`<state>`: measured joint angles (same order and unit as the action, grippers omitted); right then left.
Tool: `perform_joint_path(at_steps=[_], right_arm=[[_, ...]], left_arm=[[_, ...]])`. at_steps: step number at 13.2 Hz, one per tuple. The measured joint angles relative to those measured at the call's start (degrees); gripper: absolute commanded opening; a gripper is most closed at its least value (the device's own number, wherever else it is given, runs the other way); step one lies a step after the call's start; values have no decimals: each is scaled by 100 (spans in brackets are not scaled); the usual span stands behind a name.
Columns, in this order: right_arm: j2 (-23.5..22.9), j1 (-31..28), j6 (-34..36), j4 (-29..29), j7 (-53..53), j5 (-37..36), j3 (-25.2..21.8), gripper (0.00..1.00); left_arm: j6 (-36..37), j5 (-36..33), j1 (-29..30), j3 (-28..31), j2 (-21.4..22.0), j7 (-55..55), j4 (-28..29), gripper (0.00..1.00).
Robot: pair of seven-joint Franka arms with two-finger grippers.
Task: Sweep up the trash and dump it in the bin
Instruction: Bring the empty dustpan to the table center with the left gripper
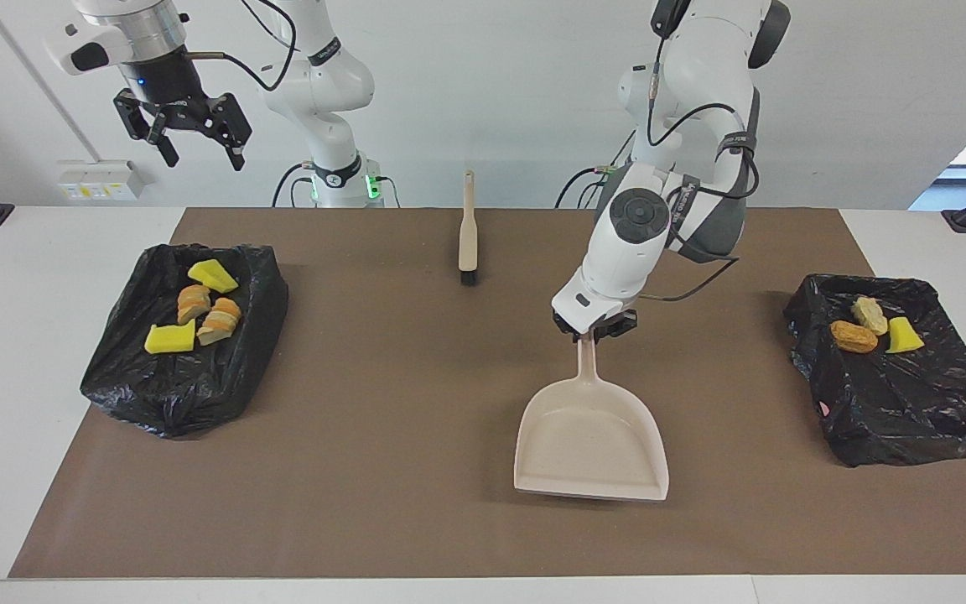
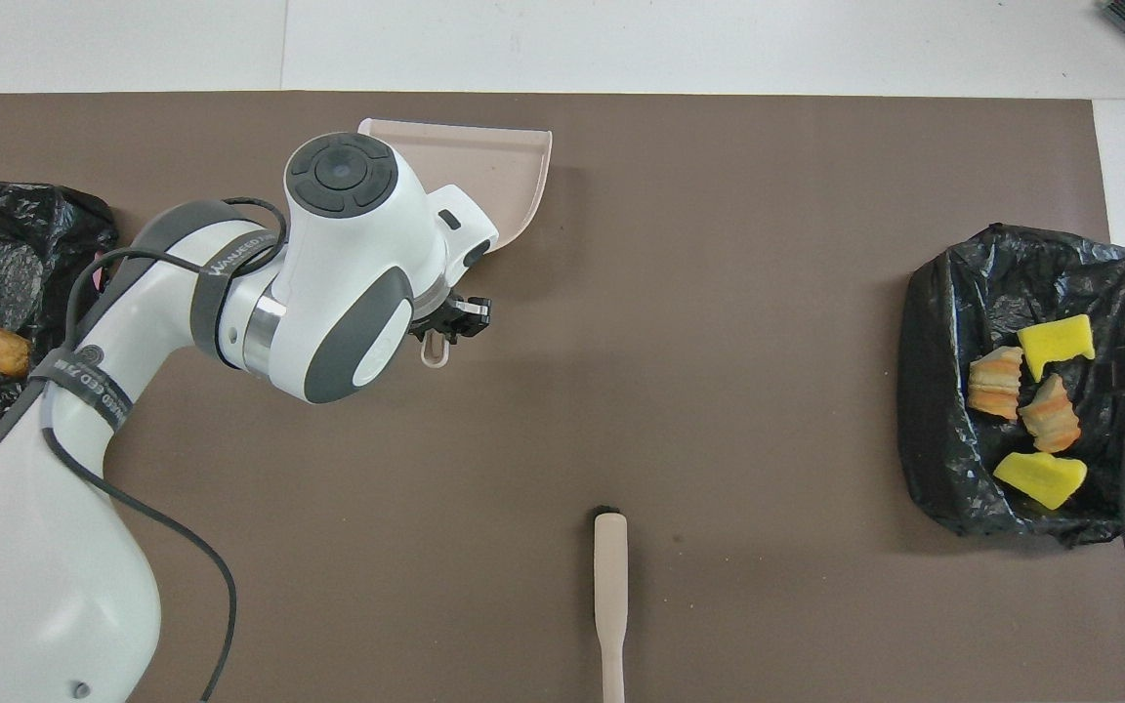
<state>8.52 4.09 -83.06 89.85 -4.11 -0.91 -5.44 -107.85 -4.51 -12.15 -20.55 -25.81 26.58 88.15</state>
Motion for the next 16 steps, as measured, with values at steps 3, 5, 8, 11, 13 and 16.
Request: perform_joint_path(at_steps=[3,5,8,11,13,16], right_arm=[[0,0,16,0,0,0,0,100],[-2,-4,32,1,0,0,-7,100],[-117,-98,15,5,0,1,-70,100],[-172,-154,-12,1,0,3,-95,100],[-160,-140,-12,-3,0,7,-48,100],[-156,-123,-12,-3,0,16,15,100]], left_arm=[[-192,-2,-353,-89,-510,571,-240,0],[-237,-3,-539,-93,-705,708,-314,0],[-230,-3,-624,-106,-737,768,-370,0],[-232,-7,-740,-119,-737,771,-388,16],[-231,-10,-793,-120,-737,774,-392,40],[-221,-13,-795,-117,-735,774,-405,64]])
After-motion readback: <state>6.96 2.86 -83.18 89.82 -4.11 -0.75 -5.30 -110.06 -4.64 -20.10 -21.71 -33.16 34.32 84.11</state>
